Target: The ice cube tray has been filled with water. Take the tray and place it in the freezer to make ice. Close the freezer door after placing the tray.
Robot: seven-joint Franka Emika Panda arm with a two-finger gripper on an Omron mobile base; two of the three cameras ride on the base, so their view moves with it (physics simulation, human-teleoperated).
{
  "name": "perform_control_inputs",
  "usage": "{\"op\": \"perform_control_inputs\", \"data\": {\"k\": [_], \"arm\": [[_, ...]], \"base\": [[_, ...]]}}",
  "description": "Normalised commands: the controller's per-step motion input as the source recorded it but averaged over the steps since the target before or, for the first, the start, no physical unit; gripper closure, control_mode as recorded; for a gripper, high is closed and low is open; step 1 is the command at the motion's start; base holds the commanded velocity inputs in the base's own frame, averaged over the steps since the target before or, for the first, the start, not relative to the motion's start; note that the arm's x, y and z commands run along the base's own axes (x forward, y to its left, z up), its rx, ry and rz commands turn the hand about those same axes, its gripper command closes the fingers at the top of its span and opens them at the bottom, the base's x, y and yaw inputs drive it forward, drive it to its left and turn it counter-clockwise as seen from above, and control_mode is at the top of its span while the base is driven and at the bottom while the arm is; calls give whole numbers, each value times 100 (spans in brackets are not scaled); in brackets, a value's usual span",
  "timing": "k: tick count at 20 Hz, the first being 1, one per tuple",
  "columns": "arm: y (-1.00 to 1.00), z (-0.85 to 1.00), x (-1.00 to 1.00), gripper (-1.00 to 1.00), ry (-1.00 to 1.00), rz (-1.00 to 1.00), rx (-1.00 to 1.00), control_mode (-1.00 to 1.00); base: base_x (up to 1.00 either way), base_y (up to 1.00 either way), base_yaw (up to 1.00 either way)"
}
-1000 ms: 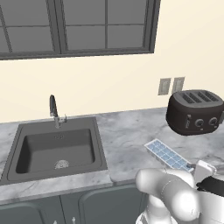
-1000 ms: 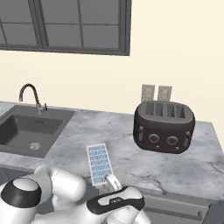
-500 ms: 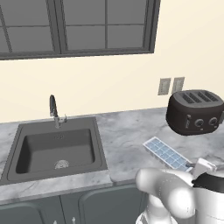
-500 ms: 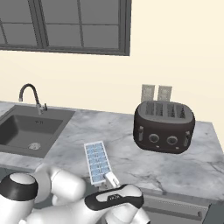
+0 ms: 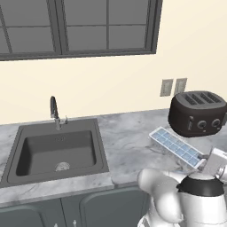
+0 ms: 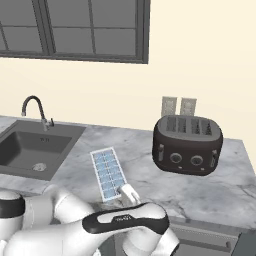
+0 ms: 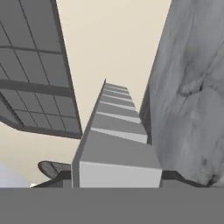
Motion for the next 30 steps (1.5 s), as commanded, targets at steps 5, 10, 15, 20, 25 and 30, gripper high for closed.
{"op": "perform_control_inputs", "data": {"k": [5, 10, 15, 20, 25, 30], "arm": [[24, 100, -3, 100, 0, -1, -1, -100], [30, 85, -12, 100, 0, -5, -4, -100], [33, 71, -6, 100, 0, -10, -6, -100], [21, 22, -8, 100, 0, -3, -6, -100], [14, 0, -26, 100, 0, 4, 0, -100], [6, 0, -10, 100, -1, 7, 0, 100]], "base": [[0, 0, 0], [0, 0, 0], [0, 0, 0], [0, 0, 0], [0, 0, 0], [-42, 38, 60]]}}
